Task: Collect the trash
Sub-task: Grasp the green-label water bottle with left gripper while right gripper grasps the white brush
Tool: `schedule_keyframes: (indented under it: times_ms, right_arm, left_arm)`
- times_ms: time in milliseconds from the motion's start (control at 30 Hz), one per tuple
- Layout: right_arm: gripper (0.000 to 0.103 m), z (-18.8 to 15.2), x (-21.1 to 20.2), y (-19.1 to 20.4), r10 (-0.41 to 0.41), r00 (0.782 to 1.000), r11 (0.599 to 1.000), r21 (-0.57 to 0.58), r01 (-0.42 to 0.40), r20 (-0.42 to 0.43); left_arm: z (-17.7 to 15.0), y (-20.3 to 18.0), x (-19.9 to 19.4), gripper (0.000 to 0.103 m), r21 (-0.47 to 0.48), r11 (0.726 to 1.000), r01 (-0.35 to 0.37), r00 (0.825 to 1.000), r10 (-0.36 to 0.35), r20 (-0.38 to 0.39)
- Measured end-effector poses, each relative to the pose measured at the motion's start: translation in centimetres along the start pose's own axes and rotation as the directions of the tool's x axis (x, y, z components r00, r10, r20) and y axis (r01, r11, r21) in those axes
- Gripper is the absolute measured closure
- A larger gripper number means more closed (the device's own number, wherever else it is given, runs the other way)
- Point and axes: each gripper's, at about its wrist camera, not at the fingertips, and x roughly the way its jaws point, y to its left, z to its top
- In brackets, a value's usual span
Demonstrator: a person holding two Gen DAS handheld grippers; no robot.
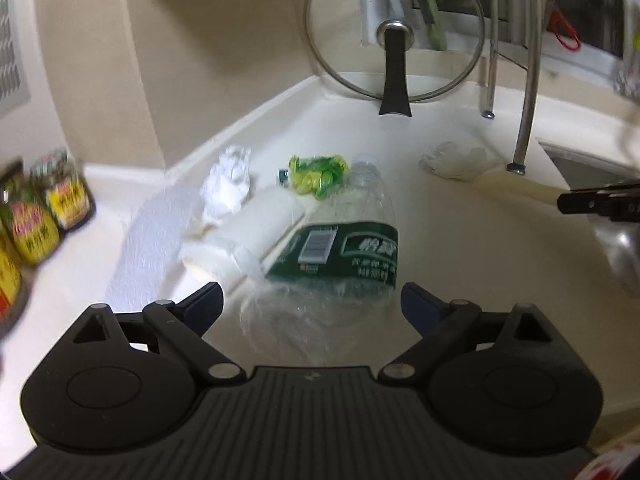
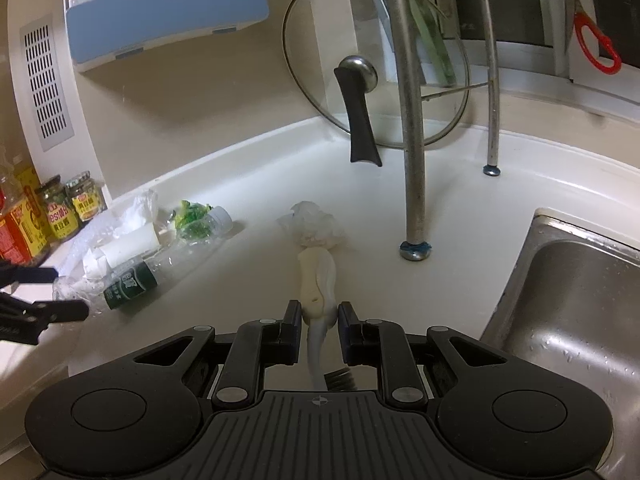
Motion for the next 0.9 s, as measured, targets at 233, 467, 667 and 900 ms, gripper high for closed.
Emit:
schedule_keyframes:
  times_ms: [233, 467, 667, 900]
  right_arm:
    - [0.083, -0.1, -0.7, -0.2, -0.01, 1.0, 1.0, 0.021, 0.01, 0.011]
    - [0.083, 0.0, -1.3, -0.8, -0.022, 1.0, 0.999, 0.049, 0.021, 0.022]
    - [0.083, -0.1, -1.3, -0.9, -0.019, 1.0, 0.998, 0.065, 0.017, 0.02]
    - [0.083, 0.1, -0.8, -1.0, -0.011, 1.0, 0.997, 0.074, 0.009, 0.021]
  left_arm:
    - [0.2, -4.9, 2.0, 0.013, 0.279, 0.956, -0.086, 0.996, 0.087, 0.007]
    - [0.3, -6.2, 4.6, 0.03, 0.328, 0.932, -0.154, 0.986, 0.168, -0.013]
    - [0.7, -5.3, 4.9, 0.071, 0.305, 0.938, -0.162, 0.982, 0.185, -0.046]
    - [1.8, -4.4, 3.9, 0.072, 0.313, 0.927, -0.208, 0.976, 0.216, 0.012]
